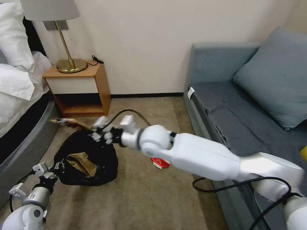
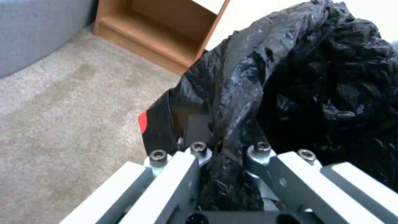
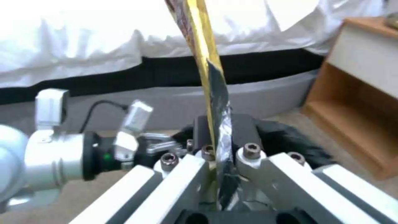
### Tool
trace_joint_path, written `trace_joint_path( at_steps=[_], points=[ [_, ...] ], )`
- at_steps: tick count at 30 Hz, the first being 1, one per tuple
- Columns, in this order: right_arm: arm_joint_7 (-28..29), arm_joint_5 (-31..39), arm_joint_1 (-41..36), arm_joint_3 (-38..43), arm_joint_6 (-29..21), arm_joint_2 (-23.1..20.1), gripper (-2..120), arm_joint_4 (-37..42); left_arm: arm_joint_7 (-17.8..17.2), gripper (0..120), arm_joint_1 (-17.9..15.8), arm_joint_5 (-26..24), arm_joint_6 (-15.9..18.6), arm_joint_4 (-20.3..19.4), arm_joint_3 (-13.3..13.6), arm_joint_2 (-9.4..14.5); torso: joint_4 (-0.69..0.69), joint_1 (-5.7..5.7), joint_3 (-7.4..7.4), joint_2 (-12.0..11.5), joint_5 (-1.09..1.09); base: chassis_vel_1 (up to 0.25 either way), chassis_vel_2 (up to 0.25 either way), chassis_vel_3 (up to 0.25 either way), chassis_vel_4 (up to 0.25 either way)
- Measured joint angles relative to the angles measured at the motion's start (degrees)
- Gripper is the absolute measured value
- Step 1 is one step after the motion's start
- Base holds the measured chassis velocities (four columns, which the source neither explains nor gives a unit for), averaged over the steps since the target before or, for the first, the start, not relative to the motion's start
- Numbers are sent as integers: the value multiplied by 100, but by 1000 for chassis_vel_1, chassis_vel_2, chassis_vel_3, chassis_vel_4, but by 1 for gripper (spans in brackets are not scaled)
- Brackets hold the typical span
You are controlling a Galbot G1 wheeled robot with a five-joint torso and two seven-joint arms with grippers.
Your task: Pick up the trash bin, then pick up the garbage on the floor and place it into the trash bin.
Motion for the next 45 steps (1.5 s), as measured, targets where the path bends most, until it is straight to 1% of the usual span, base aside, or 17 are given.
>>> trace_joint_path(
  at_steps=[9,15,21,23,24,26,27,29,32,33,35,36,38,40,42,44,45],
  points=[
    [62,-138,-196,-299,-9,41,0,-135,-21,4,37,-9,28,-175,22,-146,-1,0,0,0,1,0,0,0,0],
    [20,-467,-398,-374,57,172,0,-726,-92,4,22,-2,77,-289,44,-208,-1,0,0,0,2,0,0,0,0],
    [4,-708,-537,-402,113,198,0,-989,-95,4,15,10,84,-305,2,-232,-1,0,0,0,2,0,0,0,0],
    [5,-799,-567,-402,122,211,7,-1104,-103,4,-1,15,91,-285,-24,-252,-1,0,0,0,2,0,0,0,0],
    [5,-799,-567,-402,122,211,7,-1104,-103,4,-1,15,91,-285,-24,-252,-1,0,0,0,2,0,0,0,0],
    [3,-845,-573,-417,130,209,15,-1156,-106,4,-5,17,95,-278,-24,-257,-1,0,0,0,2,0,0,0,0],
    [-5,-868,-590,-428,134,205,22,-1177,-110,4,-10,19,97,-276,-21,-267,-1,0,0,0,2,0,0,0,0],
    [-6,-876,-598,-430,135,203,23,-1180,-112,4,-13,19,98,-274,-19,-273,-1,0,0,0,2,0,0,0,0],
    [-14,-911,-622,-435,136,185,40,-1187,-116,4,-16,19,101,-246,-16,-289,-1,0,0,0,2,0,0,0,0],
    [-14,-911,-622,-435,136,185,40,-1187,-116,4,-16,19,101,-246,-16,-289,-1,0,0,0,2,0,0,0,0],
    [-13,-911,-622,-435,135,174,47,-1183,-116,4,-15,20,101,-233,-16,-290,-1,0,0,0,2,0,0,0,0],
    [-14,-909,-617,-422,136,163,54,-1163,-116,4,-16,19,101,-218,-16,-290,-1,0,0,0,2,0,0,0,0],
    [-14,-907,-610,-396,136,156,57,-1149,-118,4,-17,20,101,-208,-18,-290,-1,0,0,0,2,0,0,0,0],
    [-16,-910,-584,-317,143,133,66,-1119,-120,4,-21,25,101,-187,-23,-289,0,0,0,0,2,0,0,0,0],
    [-172,-1039,-513,-22,198,-68,77,-1089,-119,4,-31,84,91,-136,-74,-274,0,0,0,0,2,0,0,0,0],
    [-215,-1058,-502,26,210,-127,79,-1088,-119,4,-32,89,87,-125,-86,-268,0,0,0,0,2,0,0,0,0],
    [-335,-1098,-475,164,255,-329,85,-1110,-116,4,-38,106,77,-88,-122,-249,0,0,0,0,3,0,0,0,0]
  ],
)
